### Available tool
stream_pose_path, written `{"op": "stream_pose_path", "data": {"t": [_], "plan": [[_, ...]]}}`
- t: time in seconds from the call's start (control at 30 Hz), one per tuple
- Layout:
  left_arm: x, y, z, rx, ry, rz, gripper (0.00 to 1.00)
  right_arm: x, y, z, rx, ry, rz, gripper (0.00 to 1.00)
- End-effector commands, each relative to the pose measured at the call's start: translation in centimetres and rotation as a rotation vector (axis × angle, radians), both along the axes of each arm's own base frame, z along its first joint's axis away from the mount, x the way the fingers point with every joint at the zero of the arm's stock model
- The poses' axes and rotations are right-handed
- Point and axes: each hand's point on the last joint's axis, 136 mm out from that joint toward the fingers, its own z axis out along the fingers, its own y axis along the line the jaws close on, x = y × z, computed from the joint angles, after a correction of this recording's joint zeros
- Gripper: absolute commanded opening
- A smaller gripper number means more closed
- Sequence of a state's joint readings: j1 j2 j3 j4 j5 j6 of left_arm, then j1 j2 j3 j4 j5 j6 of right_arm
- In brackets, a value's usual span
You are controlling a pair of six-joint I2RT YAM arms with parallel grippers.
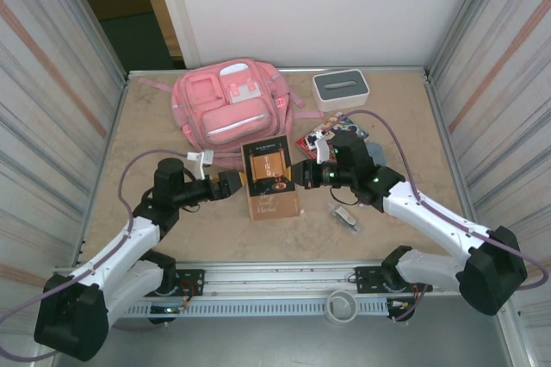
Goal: Pack books, pencil case, and school supplies into a backpack
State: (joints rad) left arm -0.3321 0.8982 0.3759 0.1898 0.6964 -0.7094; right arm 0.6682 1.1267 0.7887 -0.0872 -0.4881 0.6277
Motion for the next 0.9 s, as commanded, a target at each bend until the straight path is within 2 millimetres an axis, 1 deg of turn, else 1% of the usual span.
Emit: {"op": "stream_pose_path", "data": {"t": [0.0, 0.07, 0.1, 0.2, 0.33, 0.4, 0.47, 0.6, 0.63, 0.7, 0.73, 0.8, 0.83, 0.87], "plan": [[0.0, -1.4, 4.6, -0.106, -0.099, -0.094, 0.99, -0.4, 1.3, 6.3, 0.170, -0.110, 0.093, 0.00], [0.4, -1.9, 5.6, -0.137, -0.115, -0.121, 0.97, -0.4, 1.6, 7.2, 0.204, -0.124, 0.113, 0.00], [0.6, -2.2, 5.8, -0.145, -0.114, -0.128, 0.95, -0.4, 1.8, 7.6, 0.221, -0.129, 0.121, 0.00], [1.3, -2.8, 6.1, -0.170, -0.104, -0.151, 0.84, -0.1, 2.1, 8.1, 0.263, -0.126, 0.129, 0.00], [1.7, -3.3, 6.4, -0.193, -0.116, -0.165, 0.69, 0.4, 2.2, 8.1, 0.285, -0.116, 0.131, 0.00], [1.6, -3.6, 7.1, -0.211, -0.144, -0.184, 0.58, 1.0, 2.1, 7.6, 0.280, -0.107, 0.117, 0.00], [1.4, -3.7, 7.9, -0.223, -0.170, -0.196, 0.48, 1.8, 1.7, 6.7, 0.257, -0.088, 0.085, 0.00], [0.7, -3.5, 10.1, -0.232, -0.256, -0.208, 0.19, 3.4, 0.8, 4.6, 0.179, -0.061, 0.033, 0.01], [0.5, -3.5, 10.6, -0.234, -0.276, -0.210, 0.13, 3.6, 0.7, 4.1, 0.154, -0.059, 0.026, 0.09], [0.0, -3.3, 12.1, -0.242, -0.328, -0.217, 0.03, 4.0, 0.2, 3.3, 0.108, -0.063, 0.011, 0.37], [-0.3, -3.2, 12.7, -0.246, -0.352, -0.220, 0.00, 4.1, -0.1, 3.2, 0.101, -0.068, 0.004, 0.47], [-0.9, -3.1, 13.8, -0.251, -0.401, -0.225, 0.00, 4.1, -0.6, 3.6, 0.122, -0.092, 0.009, 0.65], [-1.1, -3.0, 14.1, -0.252, -0.416, -0.226, 0.00, 3.9, -0.6, 3.9, 0.141, -0.106, 0.025, 0.71], [-1.4, -2.9, 14.5, -0.254, -0.430, -0.230, 0.00, 3.6, -0.5, 4.4, 0.162, -0.123, 0.047, 0.80]]}}
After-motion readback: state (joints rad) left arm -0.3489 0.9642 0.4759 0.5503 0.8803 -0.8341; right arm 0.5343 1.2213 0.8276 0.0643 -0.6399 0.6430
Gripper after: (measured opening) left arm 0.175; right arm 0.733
